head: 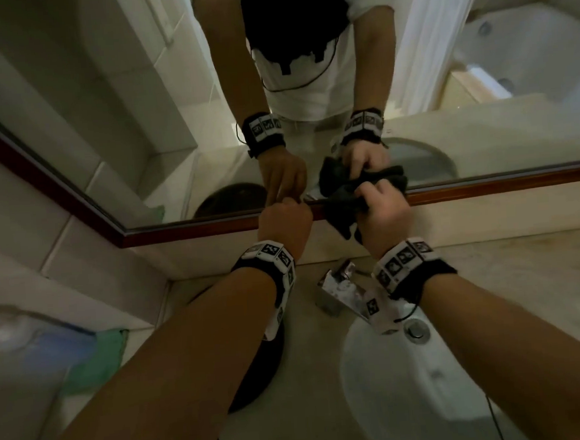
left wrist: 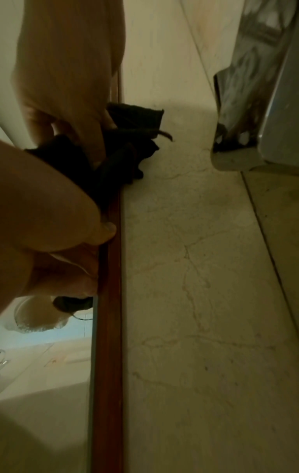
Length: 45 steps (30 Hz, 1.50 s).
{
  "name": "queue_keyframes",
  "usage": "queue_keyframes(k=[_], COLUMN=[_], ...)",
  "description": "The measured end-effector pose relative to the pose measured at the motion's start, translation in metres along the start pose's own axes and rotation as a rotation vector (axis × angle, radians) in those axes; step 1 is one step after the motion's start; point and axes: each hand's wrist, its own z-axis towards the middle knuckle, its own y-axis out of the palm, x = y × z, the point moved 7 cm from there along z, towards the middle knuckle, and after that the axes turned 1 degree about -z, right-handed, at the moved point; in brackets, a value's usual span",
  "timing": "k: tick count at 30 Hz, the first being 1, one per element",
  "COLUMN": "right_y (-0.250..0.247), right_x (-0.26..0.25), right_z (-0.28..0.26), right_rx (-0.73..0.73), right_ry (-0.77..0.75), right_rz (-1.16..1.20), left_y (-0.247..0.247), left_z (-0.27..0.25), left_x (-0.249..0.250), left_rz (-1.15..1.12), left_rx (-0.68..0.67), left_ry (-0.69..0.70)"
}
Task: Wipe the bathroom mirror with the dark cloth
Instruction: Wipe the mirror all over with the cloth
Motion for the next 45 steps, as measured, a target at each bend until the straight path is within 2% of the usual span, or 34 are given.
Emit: queue_keyframes(k=[2, 4, 6, 9, 12, 15, 17, 20, 22, 24, 27, 32, 37, 45], right_y=[0.01, 0.012, 0.01, 0.008, 0.005, -0.005, -0.014, -0.028, -0.038, -0.046, -0.059, -0.088, -0.12, -0.157], right_x=[-0.014, -0.014, -0.013, -0.012, -0.004, 0.017, 0.035, 0.067, 0.09, 0.112, 0.147, 0.215, 0.282, 0.344], right_z=[-0.001, -0.001, 0.0, 0.001, -0.001, 0.0, 0.001, 0.002, 0.004, 0.005, 0.008, 0.016, 0.024, 0.027], right_rx=[-0.031, -0.051, -0.086, -0.134, -0.159, -0.172, -0.194, -0.239, -0.263, -0.291, -0.321, -0.335, -0.359, -0.388], right_ry=[0.007, 0.004, -0.013, -0.001, -0.002, 0.032, 0.054, 0.079, 0.086, 0.095, 0.13, 0.139, 0.218, 0.363], right_rz=[0.019, 0.016, -0.01, -0.059, -0.094, -0.102, -0.109, -0.12, -0.127, -0.135, -0.142, -0.073, -0.047, -0.023], left_y=[-0.004, -0.006, -0.002, -0.017, -0.006, -0.006, -0.01, -0.008, -0.016, -0.024, -0.044, -0.059, -0.055, -0.063], left_z=[-0.003, -0.005, 0.0, -0.004, -0.005, -0.007, -0.005, -0.003, -0.002, -0.002, 0.003, 0.022, 0.025, 0.029], left_x=[0.0, -0.003, -0.005, -0.002, 0.002, 0.002, 0.003, 0.007, 0.016, 0.032, 0.071, 0.118, 0.119, 0.121], left_rz=[-0.03, -0.063, -0.112, -0.039, -0.002, 0.017, 0.047, 0.018, 0.014, -0.003, -0.053, -0.128, -0.184, -0.145], left_rx=[0.061, 0.064, 0.121, 0.232, 0.077, 0.058, 0.059, -0.111, -0.13, -0.071, 0.097, 0.243, 0.151, 0.09], left_ry=[-0.005, -0.044, -0.013, -0.025, -0.024, -0.037, -0.068, -0.153, -0.166, -0.147, -0.091, -0.075, -0.169, -0.258])
